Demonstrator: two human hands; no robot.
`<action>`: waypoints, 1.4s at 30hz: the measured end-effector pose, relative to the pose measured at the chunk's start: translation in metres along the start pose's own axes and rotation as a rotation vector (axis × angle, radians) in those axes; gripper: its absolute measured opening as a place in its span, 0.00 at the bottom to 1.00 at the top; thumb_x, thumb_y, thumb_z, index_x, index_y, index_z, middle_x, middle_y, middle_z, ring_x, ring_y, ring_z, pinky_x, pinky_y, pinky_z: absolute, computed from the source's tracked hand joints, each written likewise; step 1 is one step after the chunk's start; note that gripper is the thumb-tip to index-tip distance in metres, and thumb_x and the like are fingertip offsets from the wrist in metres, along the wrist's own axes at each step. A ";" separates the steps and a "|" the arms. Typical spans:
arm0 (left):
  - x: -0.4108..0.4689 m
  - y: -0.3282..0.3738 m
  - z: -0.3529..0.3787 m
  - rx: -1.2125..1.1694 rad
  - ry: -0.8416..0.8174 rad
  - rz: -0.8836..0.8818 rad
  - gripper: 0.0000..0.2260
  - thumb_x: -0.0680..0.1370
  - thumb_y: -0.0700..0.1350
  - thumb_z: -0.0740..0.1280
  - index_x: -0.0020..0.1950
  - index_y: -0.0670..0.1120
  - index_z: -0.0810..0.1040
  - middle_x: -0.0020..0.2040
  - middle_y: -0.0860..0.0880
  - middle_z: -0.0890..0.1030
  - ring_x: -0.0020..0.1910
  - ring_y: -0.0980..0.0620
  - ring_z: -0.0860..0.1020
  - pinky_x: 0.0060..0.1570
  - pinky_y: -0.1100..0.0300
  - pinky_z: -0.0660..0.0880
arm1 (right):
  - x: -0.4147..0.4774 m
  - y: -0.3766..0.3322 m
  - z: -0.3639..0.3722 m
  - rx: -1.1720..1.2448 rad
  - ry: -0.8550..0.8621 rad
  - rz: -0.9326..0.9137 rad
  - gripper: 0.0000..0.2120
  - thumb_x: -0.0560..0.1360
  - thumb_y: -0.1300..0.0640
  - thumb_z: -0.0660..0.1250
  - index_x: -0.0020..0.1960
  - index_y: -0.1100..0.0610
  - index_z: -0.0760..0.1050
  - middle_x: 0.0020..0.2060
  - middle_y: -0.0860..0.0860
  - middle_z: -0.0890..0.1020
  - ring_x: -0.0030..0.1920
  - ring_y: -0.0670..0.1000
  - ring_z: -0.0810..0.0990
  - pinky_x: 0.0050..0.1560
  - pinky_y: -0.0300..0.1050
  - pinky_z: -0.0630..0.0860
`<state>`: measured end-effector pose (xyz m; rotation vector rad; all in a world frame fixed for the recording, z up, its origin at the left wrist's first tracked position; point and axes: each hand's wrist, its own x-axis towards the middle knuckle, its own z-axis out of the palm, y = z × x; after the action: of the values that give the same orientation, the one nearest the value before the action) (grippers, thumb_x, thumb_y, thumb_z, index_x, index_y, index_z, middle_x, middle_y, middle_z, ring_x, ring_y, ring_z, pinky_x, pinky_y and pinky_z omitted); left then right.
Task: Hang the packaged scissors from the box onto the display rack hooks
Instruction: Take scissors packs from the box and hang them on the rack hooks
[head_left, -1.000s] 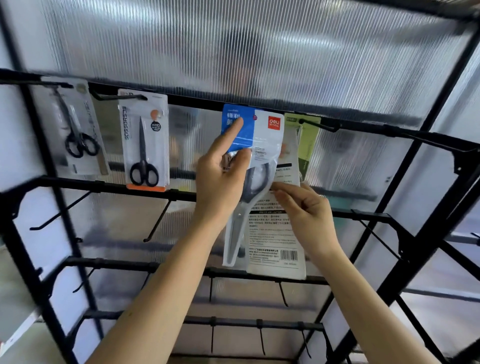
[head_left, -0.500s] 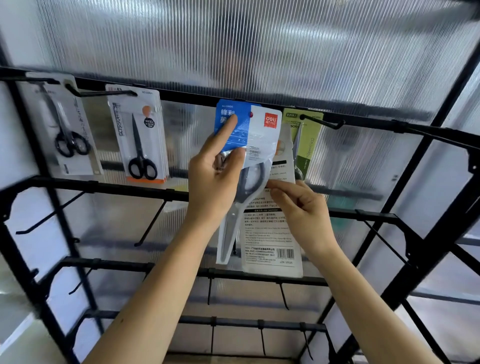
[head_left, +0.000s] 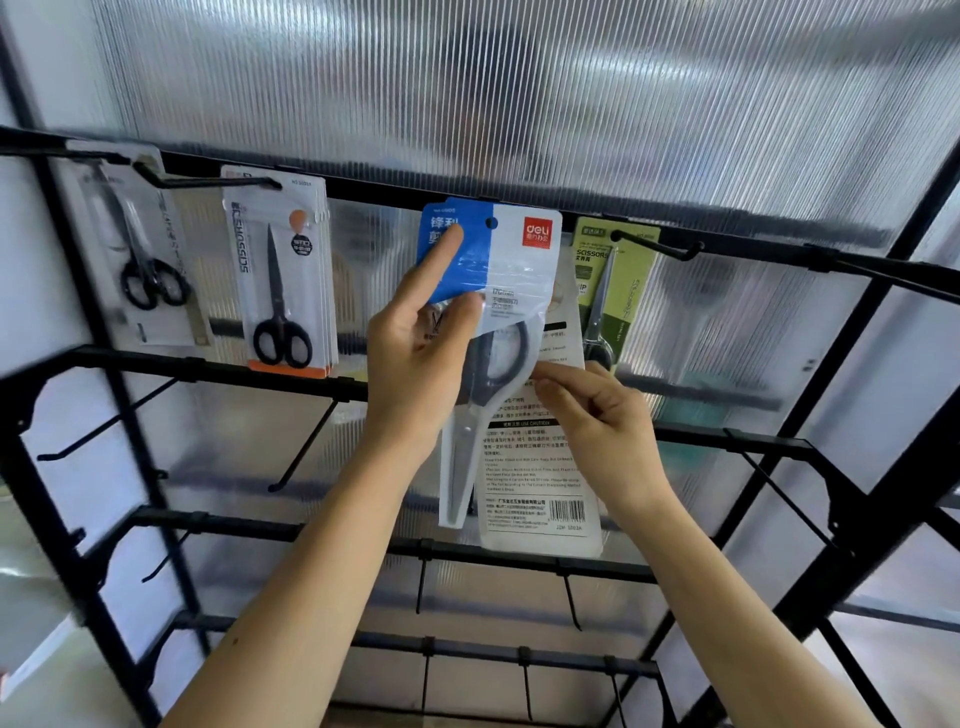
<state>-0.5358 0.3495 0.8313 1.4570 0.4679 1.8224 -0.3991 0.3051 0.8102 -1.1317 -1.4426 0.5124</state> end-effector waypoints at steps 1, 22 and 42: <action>0.001 -0.001 -0.001 -0.007 0.008 -0.014 0.21 0.76 0.34 0.63 0.63 0.56 0.70 0.50 0.62 0.80 0.47 0.60 0.76 0.50 0.64 0.73 | 0.001 0.000 0.000 0.004 0.000 0.001 0.13 0.75 0.63 0.65 0.46 0.44 0.79 0.41 0.45 0.79 0.51 0.51 0.78 0.56 0.52 0.77; 0.087 -0.081 0.003 0.590 -0.010 -0.124 0.21 0.77 0.40 0.64 0.69 0.51 0.68 0.69 0.47 0.68 0.65 0.47 0.68 0.62 0.56 0.69 | 0.028 0.029 -0.009 -0.227 -0.001 0.213 0.14 0.76 0.61 0.63 0.62 0.55 0.76 0.50 0.46 0.74 0.45 0.40 0.77 0.56 0.37 0.73; -0.003 -0.038 -0.008 -0.392 -0.471 -0.414 0.50 0.62 0.60 0.76 0.72 0.38 0.55 0.55 0.44 0.76 0.52 0.52 0.78 0.47 0.60 0.76 | 0.005 0.025 0.001 -0.709 -0.021 -0.774 0.09 0.72 0.67 0.57 0.45 0.54 0.66 0.66 0.57 0.72 0.49 0.58 0.75 0.51 0.45 0.73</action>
<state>-0.5308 0.3730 0.8012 1.3345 0.1443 1.1206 -0.3907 0.3206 0.7923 -0.9684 -1.9942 -0.5745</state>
